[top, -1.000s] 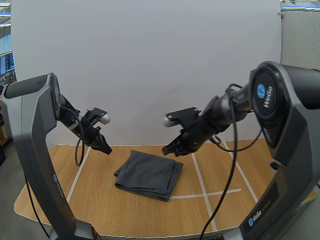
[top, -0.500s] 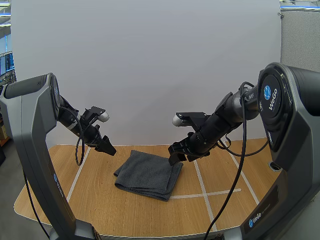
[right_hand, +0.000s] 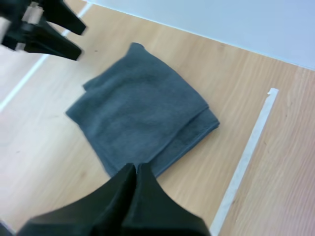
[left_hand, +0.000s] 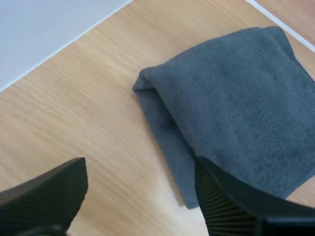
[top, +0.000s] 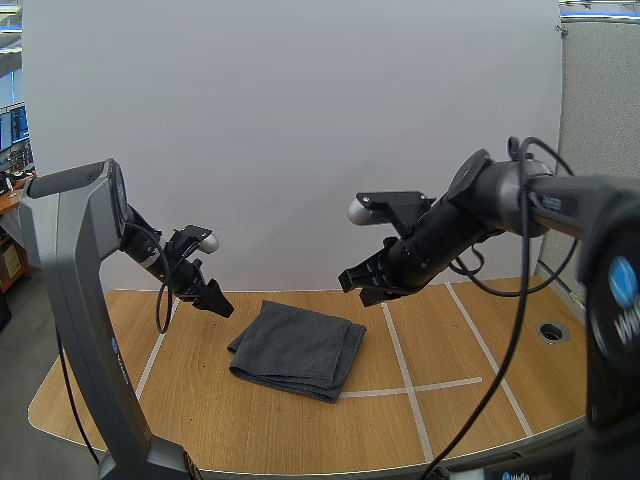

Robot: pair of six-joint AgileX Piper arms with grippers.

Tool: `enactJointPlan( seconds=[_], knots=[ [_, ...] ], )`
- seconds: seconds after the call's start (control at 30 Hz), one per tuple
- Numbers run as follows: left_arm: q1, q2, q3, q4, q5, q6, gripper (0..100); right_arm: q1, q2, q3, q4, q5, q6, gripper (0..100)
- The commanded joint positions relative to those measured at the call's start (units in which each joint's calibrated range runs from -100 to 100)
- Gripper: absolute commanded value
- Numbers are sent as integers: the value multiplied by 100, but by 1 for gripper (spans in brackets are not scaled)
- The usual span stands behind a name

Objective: Fold the towel

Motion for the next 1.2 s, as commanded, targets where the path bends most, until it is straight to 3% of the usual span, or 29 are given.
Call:
enactJointPlan(
  seconds=[0.0, 0.2, 0.7, 1.03, 1.17],
  knots=[
    [-159, 250, -203, -81, 118, -84, 100, -20, -976, -32, -172, 1111, 246, 0],
    [-310, 530, -267, 55, 118, -112, 100, -20, -1823, -32, -654, 1476, 619, 0],
    [-371, 1173, -720, -20, 118, -421, 100, -20, -2316, -32, -670, 1476, 767, 0],
    [-305, 1064, -779, -125, 118, -433, 100, -20, -2316, -32, -670, 1476, 767, 0],
    [-190, 1049, -953, -144, 118, -467, 100, -20, -2316, -32, -670, 1476, 767, 0]
  ],
)
